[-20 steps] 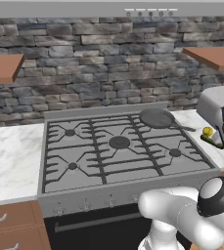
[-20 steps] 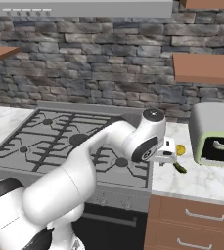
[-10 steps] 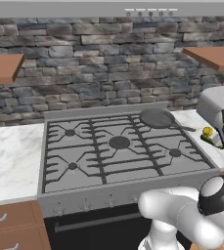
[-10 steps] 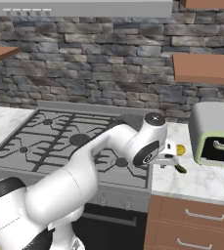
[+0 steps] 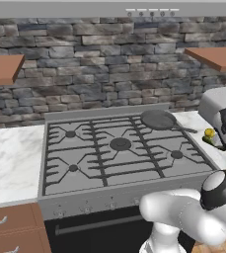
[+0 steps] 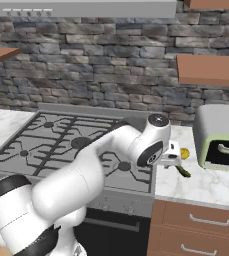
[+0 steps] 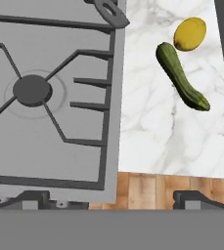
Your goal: Put the squash and lemon in the pan. Then turn on the rear right burner and set the heat to medium.
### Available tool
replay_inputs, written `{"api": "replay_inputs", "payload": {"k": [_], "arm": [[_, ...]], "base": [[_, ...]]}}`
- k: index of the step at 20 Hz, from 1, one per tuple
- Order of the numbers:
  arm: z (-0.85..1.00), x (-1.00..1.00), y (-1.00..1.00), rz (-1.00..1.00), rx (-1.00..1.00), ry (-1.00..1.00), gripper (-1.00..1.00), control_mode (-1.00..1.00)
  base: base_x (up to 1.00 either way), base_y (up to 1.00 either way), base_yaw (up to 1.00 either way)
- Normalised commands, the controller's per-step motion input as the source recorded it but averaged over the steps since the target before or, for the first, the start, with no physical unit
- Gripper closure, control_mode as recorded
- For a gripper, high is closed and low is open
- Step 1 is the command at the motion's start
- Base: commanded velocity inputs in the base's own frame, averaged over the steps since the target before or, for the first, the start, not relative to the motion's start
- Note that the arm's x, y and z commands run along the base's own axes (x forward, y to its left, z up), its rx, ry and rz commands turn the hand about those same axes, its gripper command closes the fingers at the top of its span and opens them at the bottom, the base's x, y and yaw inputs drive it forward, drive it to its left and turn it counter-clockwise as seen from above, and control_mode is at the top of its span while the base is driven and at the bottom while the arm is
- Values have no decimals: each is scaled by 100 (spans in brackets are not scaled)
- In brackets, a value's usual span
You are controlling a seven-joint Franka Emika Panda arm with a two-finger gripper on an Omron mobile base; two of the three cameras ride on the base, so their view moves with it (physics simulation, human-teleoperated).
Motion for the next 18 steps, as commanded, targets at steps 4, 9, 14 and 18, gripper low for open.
{"api": "replay_inputs", "payload": {"k": [4, 9, 14, 18], "arm": [[-4, 24, -1, 2, -1, 0, -100, -100], [-15, 15, -12, 5, -1, 0, -100, -100], [-12, 16, -17, 5, -1, 0, -100, -100], [-6, 20, -13, 5, 0, 0, -100, -100]], "base": [[0, 0, 0], [0, 0, 0], [0, 0, 0], [0, 0, 0]]}}
